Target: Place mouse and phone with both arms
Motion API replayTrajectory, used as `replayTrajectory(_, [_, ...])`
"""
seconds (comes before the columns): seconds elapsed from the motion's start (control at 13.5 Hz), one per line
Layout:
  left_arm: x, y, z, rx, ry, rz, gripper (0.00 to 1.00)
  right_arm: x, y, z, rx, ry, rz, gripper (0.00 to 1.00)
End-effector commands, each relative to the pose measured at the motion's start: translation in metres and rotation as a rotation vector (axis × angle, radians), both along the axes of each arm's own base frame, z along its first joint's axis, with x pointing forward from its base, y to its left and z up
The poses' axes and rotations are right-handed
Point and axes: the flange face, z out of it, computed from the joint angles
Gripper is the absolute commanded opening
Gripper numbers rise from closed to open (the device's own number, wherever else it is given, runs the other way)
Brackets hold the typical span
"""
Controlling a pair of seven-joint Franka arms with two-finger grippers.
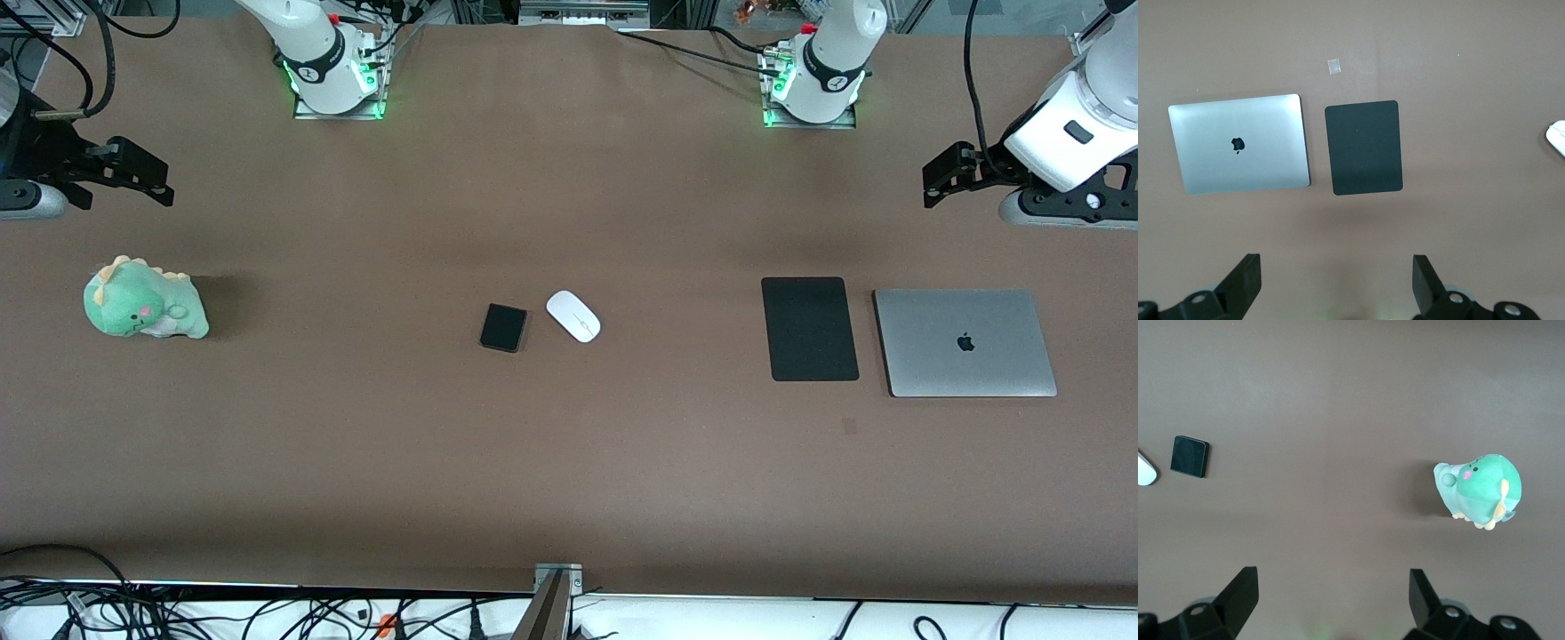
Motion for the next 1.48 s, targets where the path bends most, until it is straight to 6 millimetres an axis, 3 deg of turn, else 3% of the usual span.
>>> replayTrajectory(0.0, [0.002, -0.002, 0.005, -0.002, 0.006, -0.011, 1.0, -0.003, 0.0, 0.007, 0.016, -0.003, 0.01, 1.0])
replayTrajectory(0.59, [0.002, -0.003, -0.011, 0.004, 0.078, -0.003, 1.0, -0.003, 0.0, 0.007, 0.021, -0.005, 0.014, 1.0])
replayTrajectory(0.89, [0.01, -0.002, -0.029, 0.006, 0.111, -0.003, 1.0, -0.004, 0.001, 0.008, 0.032, -0.003, 0.015, 1.0])
replayTrajectory(1.4, [0.007, -0.009, -0.033, 0.007, 0.134, -0.014, 1.0, -0.005, 0.003, 0.004, 0.033, 0.011, 0.017, 1.0])
